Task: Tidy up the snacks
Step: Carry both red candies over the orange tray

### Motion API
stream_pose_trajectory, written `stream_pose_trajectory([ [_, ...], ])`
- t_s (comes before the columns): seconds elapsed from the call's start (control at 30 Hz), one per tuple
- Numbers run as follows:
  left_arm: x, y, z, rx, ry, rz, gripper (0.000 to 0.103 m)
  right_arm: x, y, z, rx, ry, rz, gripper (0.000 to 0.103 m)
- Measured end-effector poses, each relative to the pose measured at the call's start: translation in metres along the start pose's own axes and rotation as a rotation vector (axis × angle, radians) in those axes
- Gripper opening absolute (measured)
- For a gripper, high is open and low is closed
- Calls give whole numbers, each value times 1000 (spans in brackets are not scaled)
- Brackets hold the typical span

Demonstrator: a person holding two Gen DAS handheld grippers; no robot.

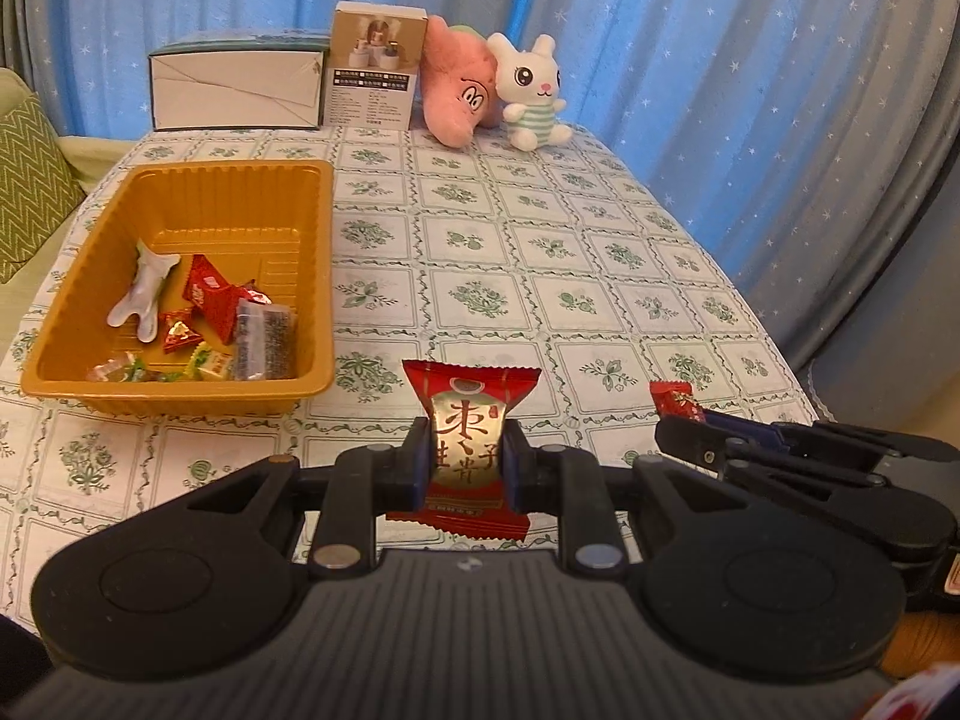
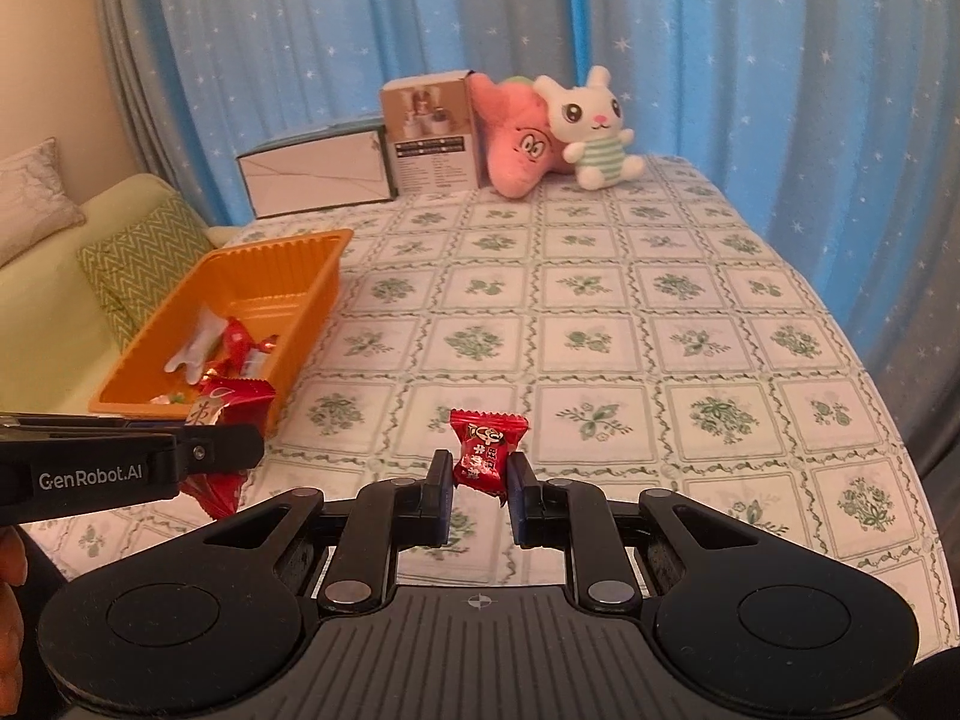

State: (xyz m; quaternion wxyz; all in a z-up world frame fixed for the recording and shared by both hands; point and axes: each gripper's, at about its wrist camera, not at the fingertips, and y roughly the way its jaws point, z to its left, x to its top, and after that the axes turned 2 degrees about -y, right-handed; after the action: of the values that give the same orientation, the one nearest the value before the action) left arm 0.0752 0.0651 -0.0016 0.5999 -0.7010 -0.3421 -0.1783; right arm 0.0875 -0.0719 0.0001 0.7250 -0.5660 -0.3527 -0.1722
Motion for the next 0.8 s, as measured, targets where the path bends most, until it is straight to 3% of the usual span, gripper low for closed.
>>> stream_pose_trajectory([
  [0.8, 13, -30, 53, 83, -61, -54, 21, 24, 17, 63, 104, -102, -14, 19],
])
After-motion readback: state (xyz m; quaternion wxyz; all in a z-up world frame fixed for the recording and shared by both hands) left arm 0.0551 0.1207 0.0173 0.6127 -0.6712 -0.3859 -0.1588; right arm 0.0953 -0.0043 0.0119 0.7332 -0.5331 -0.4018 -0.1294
